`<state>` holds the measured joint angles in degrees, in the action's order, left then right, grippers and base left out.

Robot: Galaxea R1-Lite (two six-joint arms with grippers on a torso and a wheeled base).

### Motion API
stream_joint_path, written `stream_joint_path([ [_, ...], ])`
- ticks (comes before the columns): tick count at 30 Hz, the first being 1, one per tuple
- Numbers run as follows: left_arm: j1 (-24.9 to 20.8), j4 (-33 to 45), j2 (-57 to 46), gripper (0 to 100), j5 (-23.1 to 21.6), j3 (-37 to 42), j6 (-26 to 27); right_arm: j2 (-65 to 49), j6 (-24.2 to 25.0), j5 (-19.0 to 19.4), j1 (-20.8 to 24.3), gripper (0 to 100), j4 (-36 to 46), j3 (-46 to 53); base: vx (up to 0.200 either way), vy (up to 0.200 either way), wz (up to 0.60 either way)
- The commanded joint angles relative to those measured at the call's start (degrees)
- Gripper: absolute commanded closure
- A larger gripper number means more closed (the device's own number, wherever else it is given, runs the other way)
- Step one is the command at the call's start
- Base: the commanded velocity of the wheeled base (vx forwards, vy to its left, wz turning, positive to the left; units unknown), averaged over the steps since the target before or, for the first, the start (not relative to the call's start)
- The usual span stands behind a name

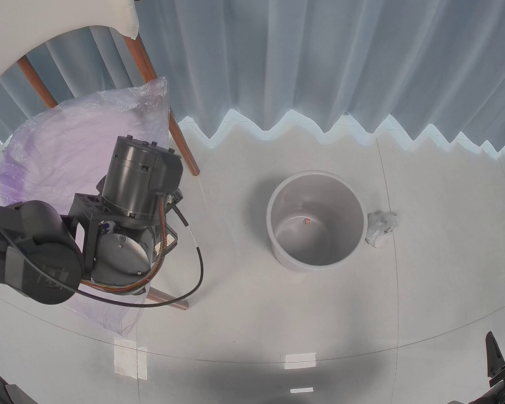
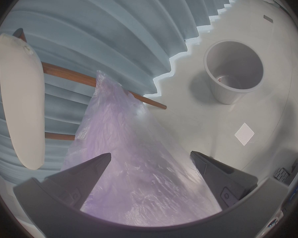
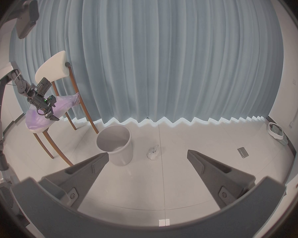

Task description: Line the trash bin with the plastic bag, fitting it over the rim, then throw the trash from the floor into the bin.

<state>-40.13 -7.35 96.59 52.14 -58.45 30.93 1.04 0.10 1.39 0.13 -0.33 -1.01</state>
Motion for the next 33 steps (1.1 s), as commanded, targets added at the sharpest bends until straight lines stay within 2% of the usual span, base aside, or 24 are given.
stream_joint_path([
  [1,0.8,0.0,0.2,0,0.1,0.1,-0.1,-1.0,0.0,0.0,0.0,0,0.0,1.0,0.0,0.0,0.0],
  [14,1.1,0.0,0.8,0,-0.1,-0.4,0.4,-1.0,0.0,0.0,0.0,0,0.0,1.0,0.0,0.0,0.0],
  [15,1.0,-0.1,0.8,100,-0.2,-0.3,0.1,-1.0,0.0,0.0,0.0,0,0.0,1.0,0.0,0.0,0.0],
  [29,1.1,0.0,-6.9,100,-1.3,-0.1,-0.5,-1.0,-0.1,0.0,0.0,0,0.0,1.0,0.0,0.0,0.0],
  [32,1.1,0.0,-9.0,100,-2.1,-0.1,-1.8,-1.0,-0.1,0.0,0.0,0,0.0,1.0,0.0,0.0,0.0],
  [33,1.0,0.2,-10.6,100,-2.4,0.0,-3.9,-1.0,-0.1,0.0,0.0,0,0.0,1.0,0.0,0.0,0.0],
])
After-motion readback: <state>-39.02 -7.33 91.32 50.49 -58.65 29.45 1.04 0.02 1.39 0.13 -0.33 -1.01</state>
